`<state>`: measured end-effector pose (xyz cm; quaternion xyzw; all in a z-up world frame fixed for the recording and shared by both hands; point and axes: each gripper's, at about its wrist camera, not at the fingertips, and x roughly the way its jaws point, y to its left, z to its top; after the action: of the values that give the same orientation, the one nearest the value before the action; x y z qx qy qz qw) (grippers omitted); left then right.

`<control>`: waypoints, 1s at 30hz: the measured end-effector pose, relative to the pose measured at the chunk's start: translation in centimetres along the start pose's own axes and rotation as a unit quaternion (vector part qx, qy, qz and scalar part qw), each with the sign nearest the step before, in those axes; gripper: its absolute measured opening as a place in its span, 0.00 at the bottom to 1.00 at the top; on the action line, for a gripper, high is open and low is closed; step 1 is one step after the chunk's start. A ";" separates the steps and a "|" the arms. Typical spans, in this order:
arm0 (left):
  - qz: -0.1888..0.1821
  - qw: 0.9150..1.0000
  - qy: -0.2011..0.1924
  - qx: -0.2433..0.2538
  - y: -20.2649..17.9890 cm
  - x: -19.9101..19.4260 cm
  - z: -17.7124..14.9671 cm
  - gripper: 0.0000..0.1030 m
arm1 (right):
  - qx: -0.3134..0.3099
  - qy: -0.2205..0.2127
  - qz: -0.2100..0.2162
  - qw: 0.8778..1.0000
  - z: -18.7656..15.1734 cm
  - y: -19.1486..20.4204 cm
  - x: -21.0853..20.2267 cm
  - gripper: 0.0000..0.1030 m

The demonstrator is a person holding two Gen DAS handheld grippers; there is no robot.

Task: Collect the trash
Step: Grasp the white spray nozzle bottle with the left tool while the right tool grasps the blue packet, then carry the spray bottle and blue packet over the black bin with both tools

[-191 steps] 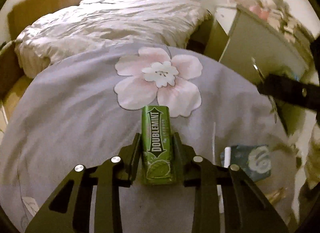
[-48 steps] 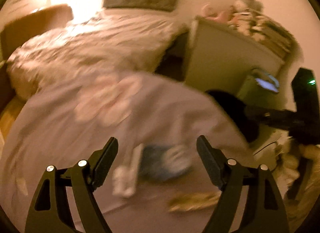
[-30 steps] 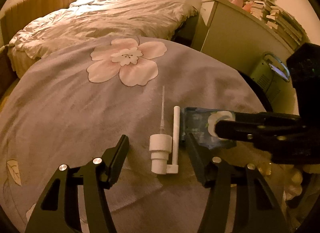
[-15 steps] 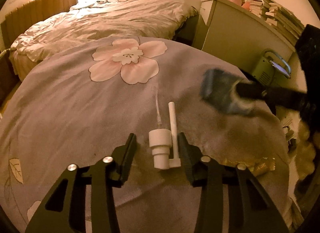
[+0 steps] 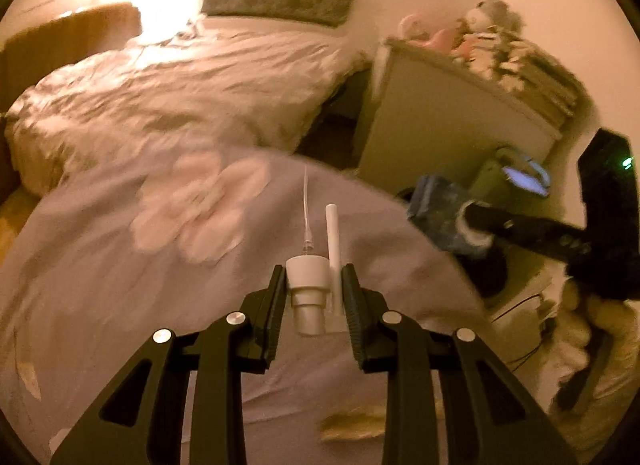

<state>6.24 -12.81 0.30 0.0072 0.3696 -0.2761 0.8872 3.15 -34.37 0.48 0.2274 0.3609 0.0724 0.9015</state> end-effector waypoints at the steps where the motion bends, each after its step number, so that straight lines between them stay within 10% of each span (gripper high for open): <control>1: -0.007 1.000 -0.006 0.005 -0.9 -0.1 0.6 0.27 | 0.007 -0.012 -0.004 1.000 0.4 -0.9 -0.8 0.22; 16: -0.107 0.988 -0.051 0.102 -14.6 3.2 7.0 0.28 | 0.100 -0.119 -0.074 0.985 3.3 -12.2 -9.4 0.22; 30: -0.134 0.983 -0.026 0.123 -18.8 7.3 7.6 0.28 | 0.141 -0.118 -0.095 0.978 2.5 -16.9 -8.8 0.22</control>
<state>6.03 -33.94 4.63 0.0598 0.3075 -0.4362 0.8436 -2.13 -52.89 -0.28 0.3237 0.2788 -0.0926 0.8994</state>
